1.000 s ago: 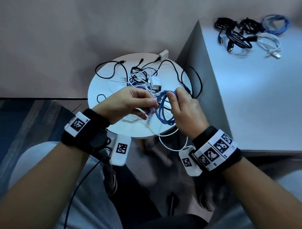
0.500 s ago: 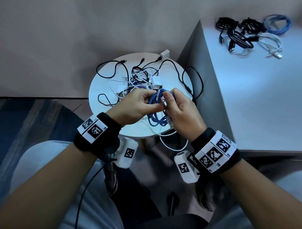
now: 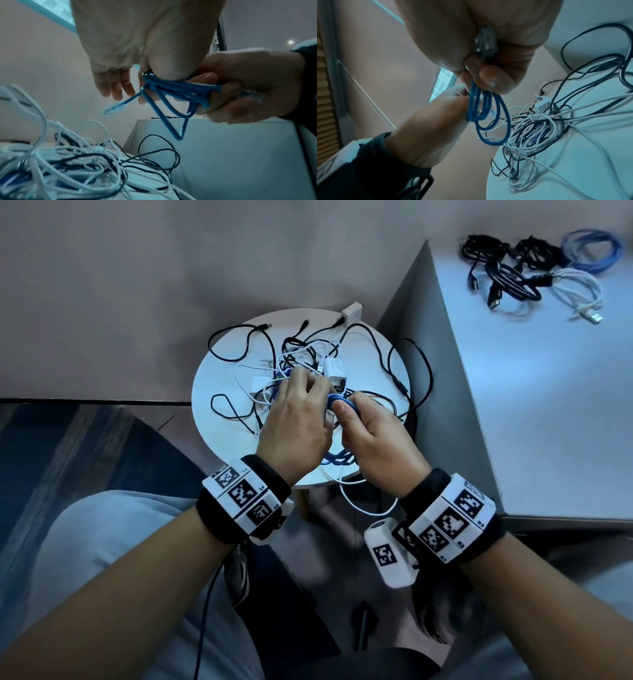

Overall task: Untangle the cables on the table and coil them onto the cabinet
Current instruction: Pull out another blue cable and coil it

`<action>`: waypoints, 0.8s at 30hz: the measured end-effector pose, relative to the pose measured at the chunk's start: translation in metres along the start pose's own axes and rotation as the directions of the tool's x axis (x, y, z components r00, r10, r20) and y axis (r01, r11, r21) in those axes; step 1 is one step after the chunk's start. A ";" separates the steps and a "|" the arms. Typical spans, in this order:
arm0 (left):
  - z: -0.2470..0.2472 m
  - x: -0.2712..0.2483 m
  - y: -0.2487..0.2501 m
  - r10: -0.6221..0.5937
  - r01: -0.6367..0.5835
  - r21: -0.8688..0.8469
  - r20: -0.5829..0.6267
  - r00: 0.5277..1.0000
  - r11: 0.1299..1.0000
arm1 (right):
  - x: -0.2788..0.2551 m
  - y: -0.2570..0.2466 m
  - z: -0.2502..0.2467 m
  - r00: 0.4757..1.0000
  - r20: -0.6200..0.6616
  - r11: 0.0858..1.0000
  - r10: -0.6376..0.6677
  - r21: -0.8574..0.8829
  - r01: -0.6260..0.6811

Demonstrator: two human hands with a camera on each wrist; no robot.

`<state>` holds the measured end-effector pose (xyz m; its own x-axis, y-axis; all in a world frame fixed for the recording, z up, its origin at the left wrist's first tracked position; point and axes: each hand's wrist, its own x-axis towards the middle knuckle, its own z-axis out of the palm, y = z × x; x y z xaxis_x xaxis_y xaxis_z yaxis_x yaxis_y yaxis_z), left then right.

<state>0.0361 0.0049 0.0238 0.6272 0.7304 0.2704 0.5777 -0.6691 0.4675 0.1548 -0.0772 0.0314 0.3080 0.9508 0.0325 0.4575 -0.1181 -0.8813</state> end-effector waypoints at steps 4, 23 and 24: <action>-0.007 0.005 -0.005 0.059 -0.014 -0.282 0.151 0.987 0.959 | 0.000 0.000 -0.006 0.998 0.061 0.995 0.013 0.096 -0.019; -0.024 0.009 -0.001 0.111 -0.064 -0.533 0.058 0.992 0.844 | 0.001 -0.014 -0.043 0.915 0.374 0.682 0.153 0.630 -0.371; -0.027 0.010 -0.001 0.099 -0.051 -0.564 0.054 0.994 0.824 | 0.002 -0.014 -0.045 0.930 0.348 0.725 0.121 0.609 -0.322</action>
<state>0.0281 0.0167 0.0486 0.7083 0.6524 0.2695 0.1491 -0.5114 0.8463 0.1863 -0.0864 0.0651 0.0517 0.9694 -0.2401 -0.2750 -0.2173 -0.9366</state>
